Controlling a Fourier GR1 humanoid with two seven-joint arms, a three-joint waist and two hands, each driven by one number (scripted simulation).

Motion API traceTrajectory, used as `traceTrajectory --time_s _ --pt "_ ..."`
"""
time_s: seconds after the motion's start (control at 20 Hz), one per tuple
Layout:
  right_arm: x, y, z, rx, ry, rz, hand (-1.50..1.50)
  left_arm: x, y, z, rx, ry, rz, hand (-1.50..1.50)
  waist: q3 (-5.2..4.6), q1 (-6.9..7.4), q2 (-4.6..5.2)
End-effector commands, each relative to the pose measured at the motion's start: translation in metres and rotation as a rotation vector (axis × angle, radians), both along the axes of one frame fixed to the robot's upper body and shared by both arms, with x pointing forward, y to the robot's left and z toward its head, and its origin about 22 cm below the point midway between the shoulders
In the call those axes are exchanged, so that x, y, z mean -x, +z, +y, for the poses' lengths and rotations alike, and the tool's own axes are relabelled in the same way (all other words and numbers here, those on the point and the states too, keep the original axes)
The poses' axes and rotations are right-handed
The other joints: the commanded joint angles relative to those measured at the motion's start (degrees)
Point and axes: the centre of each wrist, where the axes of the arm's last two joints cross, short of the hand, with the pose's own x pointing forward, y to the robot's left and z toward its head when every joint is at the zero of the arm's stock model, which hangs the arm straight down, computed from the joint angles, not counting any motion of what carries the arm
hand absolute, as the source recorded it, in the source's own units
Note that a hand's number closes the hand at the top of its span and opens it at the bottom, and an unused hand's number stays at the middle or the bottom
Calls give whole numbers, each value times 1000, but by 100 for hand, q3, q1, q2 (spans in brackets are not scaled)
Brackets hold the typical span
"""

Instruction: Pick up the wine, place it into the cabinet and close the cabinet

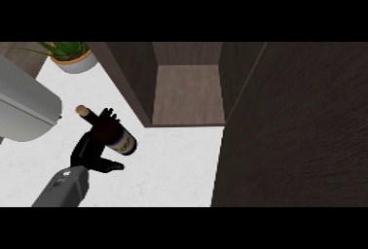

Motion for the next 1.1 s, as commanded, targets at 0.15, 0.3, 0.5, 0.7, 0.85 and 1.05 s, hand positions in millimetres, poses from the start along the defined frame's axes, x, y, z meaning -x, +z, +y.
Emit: traceTrajectory --time_s 0.15,0.3,0.5,0.7,0.85,1.05 --pt "3 4 2 -30 35 -22 -150 -10 2 -8 72 -36 -76 -150 -3 -15 14" --pt "18 -2 1 -17 34 -2 -150 -6 -7 -35 76 -72 -59 -150 4 10 -10" --pt "16 3 -1 -39 32 -5 -150 -8 -5 -35 91 -32 -116 -150 2 2 -5" --pt "13 1 -8 -17 47 -3 -150 -13 -5 -49 80 8 -131 -150 5 14 -6" --pt "14 9 6 -25 42 19 -150 -12 -7 -48 124 11 -134 150 -6 -22 10" --pt "26 2 -5 -18 28 2 -150 -40 17 -51 163 -38 -83 150 7 8 -20"
